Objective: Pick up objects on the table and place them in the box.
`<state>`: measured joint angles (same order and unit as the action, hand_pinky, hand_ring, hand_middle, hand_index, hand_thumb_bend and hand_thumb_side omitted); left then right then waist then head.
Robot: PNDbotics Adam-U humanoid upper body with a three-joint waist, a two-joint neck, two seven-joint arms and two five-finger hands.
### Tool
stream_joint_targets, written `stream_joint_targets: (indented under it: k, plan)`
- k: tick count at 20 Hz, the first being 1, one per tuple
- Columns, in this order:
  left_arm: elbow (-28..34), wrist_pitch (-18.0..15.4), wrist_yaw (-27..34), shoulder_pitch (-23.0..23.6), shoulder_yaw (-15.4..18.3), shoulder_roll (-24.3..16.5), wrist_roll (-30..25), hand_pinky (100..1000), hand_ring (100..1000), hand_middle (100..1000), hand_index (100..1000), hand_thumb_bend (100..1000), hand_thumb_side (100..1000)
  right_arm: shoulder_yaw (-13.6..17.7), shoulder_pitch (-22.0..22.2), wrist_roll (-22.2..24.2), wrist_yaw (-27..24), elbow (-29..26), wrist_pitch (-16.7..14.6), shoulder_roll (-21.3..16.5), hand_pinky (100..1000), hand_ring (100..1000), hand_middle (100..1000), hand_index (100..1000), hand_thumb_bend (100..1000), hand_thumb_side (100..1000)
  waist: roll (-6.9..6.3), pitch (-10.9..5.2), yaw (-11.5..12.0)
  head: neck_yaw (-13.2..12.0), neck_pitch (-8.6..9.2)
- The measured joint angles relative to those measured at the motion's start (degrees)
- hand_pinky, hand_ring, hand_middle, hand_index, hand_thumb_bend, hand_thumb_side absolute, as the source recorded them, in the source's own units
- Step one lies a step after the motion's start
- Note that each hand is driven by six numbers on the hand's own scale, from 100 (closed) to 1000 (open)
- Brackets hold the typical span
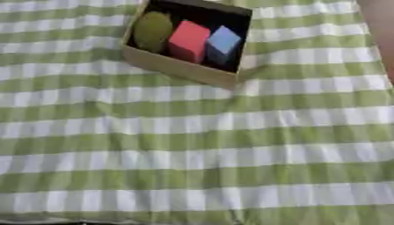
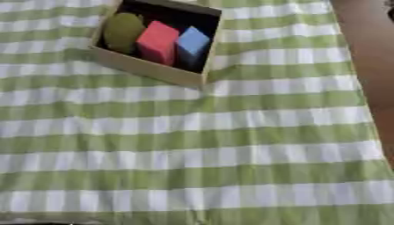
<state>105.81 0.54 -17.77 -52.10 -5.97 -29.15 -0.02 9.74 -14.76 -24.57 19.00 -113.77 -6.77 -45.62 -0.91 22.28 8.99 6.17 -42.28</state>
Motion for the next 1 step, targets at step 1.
stream_joint_targets:
  k: [1]
  plan:
    - [1.92,0.18,3.77,1.8,0.66,-0.16,2.71,803,755,733,895,193,478,-0.21,-0.19,-0.52,0.22,0.0,-0.5,0.0,890,921,628,848,100,389,0.24,-0.33,0.0,0.19,-0.01]
